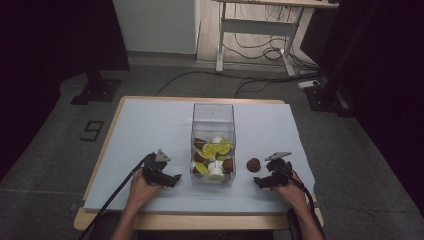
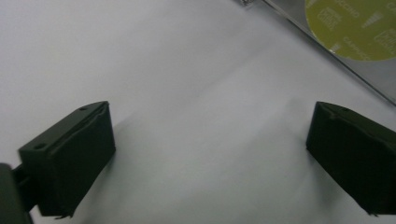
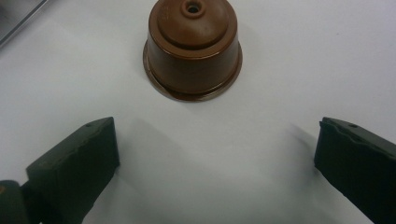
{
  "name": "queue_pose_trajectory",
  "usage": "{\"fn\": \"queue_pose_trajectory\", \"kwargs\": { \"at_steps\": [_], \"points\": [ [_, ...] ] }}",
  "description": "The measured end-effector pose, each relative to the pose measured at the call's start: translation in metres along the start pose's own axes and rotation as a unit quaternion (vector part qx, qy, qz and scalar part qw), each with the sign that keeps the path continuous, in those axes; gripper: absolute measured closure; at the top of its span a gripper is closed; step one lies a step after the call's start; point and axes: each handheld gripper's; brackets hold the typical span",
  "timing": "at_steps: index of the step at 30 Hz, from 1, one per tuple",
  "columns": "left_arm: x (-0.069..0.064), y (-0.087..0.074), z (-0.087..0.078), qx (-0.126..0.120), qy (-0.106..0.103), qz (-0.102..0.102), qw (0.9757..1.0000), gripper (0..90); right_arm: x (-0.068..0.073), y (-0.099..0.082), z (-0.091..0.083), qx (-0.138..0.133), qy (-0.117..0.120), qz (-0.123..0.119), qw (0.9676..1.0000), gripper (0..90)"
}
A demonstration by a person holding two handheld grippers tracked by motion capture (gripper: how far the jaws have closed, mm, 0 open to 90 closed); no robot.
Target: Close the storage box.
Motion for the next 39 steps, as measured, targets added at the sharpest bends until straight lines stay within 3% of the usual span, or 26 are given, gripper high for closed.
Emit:
{"fn": "queue_pose_trajectory", "kwargs": {
  "at_steps": [7,14,23,39],
  "points": [
    [-0.002,0.0,-0.012,-0.022,-0.029,0.003,0.9993,1.9,0.002,-0.001,-0.008,-0.016,0.006,-0.007,0.9998,2.2],
    [-0.008,-0.002,-0.025,-0.029,-0.052,0.026,0.9979,0.2,0.006,-0.001,-0.017,-0.033,0.01,-0.016,0.9993,5.1],
    [-0.022,-0.003,-0.037,-0.042,-0.057,0.058,0.9958,1.7,0.018,-0.001,-0.028,-0.05,0.015,-0.05,0.9974,6.0],
    [-0.034,0.001,-0.05,-0.084,-0.075,0.078,0.9906,12.3,0.041,0.005,-0.04,-0.068,0.059,-0.079,0.9928,14.7]
  ]
}}
Point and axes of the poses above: each handheld gripper's, and its own axes: z roughly forward along the jaws, y roughly out of its top, x roughly to its left, and after that the axes turned 15 degrees about x, right-handed
